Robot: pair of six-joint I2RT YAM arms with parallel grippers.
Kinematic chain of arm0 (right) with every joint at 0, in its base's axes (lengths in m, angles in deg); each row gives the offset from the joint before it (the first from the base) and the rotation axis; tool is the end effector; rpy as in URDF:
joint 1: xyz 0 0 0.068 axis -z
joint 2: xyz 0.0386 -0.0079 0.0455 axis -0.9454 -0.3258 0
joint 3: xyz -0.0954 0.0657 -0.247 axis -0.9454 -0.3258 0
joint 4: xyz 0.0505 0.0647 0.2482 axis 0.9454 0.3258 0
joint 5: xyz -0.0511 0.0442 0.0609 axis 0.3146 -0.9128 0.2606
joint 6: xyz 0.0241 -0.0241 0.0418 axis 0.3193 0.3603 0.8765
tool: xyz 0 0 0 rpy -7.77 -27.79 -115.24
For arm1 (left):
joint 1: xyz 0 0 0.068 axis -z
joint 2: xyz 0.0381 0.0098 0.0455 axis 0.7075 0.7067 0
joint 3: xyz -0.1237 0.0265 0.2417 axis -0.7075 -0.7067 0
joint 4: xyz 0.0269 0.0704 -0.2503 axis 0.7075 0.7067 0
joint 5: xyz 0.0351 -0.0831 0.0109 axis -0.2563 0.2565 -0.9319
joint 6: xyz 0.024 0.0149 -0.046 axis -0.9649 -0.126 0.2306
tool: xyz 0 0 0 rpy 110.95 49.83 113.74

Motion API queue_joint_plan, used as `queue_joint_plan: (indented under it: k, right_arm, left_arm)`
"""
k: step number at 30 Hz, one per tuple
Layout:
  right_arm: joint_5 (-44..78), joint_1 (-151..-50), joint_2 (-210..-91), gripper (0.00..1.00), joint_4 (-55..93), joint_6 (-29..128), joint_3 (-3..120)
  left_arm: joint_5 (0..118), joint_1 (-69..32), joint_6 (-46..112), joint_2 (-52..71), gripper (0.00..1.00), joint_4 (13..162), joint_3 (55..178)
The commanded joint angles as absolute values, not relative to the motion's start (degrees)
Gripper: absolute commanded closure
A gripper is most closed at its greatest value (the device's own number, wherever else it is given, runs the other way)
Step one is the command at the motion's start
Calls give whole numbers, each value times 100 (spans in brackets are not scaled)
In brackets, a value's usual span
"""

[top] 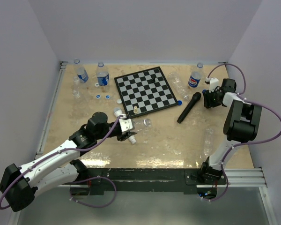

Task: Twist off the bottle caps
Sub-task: Place the bottle cap at the center of the board, then place the plastic bottle at the center of the board.

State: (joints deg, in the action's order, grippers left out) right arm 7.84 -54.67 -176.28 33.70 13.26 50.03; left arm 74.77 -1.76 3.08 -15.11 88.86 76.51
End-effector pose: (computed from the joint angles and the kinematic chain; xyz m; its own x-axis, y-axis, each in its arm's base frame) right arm 0.3733 -0.0984 0.1670 -0.7356 -0.2767 -0.6183 -0.2938 0.9528 -0.0770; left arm 0.1403 -0.1522 0.2616 0.0686 0.3318 -0.9409 0.9351 0.3073 0.1765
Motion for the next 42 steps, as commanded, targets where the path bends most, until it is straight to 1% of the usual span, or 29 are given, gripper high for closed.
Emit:
queue_joint_plan:
  k: [1,5,8,13,14,15,16,17,18,19,21,22,24,27,34,42]
  right_arm:
    - [739,-5358,-17138,44,3368,1270,5108]
    - [589,-5349,-16532,44,3780,867,4968]
    - [116,-5341,-15742,44,4333,235,4827]
    - [-1122,-5349,-14318,44,5651,-1390,4862]
    - [-1490,-5358,-14046,42,5862,-1681,4879]
    - [-1842,-5349,-13791,36,5934,-1875,4836]
    - [-2281,-5358,-13614,16,6039,-2077,4827]
    - [-2772,-5358,-13447,2,6179,-2201,4818]
    - [-3238,-5349,-13341,2,6329,-2280,4800]
    - [-3835,-5384,-13288,2,6783,-2768,4835]
    - [-4497,-5760,-13418,2,8160,-4531,5063]
    - [-4561,-6163,-13524,2,8271,-4261,5186]
    - [-4500,-7348,-13638,2,8264,-4110,5327]
    - [-4526,-8160,-13639,2,8255,-4031,5450]
    - [-4631,-9057,-14051,2,8273,-3591,5872]
    - [-4781,-9524,-14254,3,7975,-3003,5855]
  left_arm:
    - [7617,-144,370,-1619,96,8733,7807]
    - [7651,-135,379,-1663,96,8724,7799]
    - [7695,-135,405,-1671,96,8706,7816]
    - [7941,-126,545,-1680,96,8514,7825]
    - [8020,-126,589,-1663,96,8417,7834]
    - [8099,-143,659,-1645,96,8303,7825]
    - [8230,-144,773,-1610,96,8145,7834]
    - [8371,-144,879,-1549,96,8004,7851]
    - [8494,-144,1010,-1488,96,7881,7886]
    - [8626,-144,1142,-1417,96,7741,7930]
    - [8837,-135,1441,-1312,96,7434,8000]
    - [8960,-144,1555,-1276,96,7249,8009]
    - [9092,-144,1784,-1189,96,6845,8009]
    - [9233,-135,2004,-943,96,6440,8044]
    - [9462,-126,2672,-345,96,5350,8053]
    - [9357,-65,2971,165,96,4638,8150]
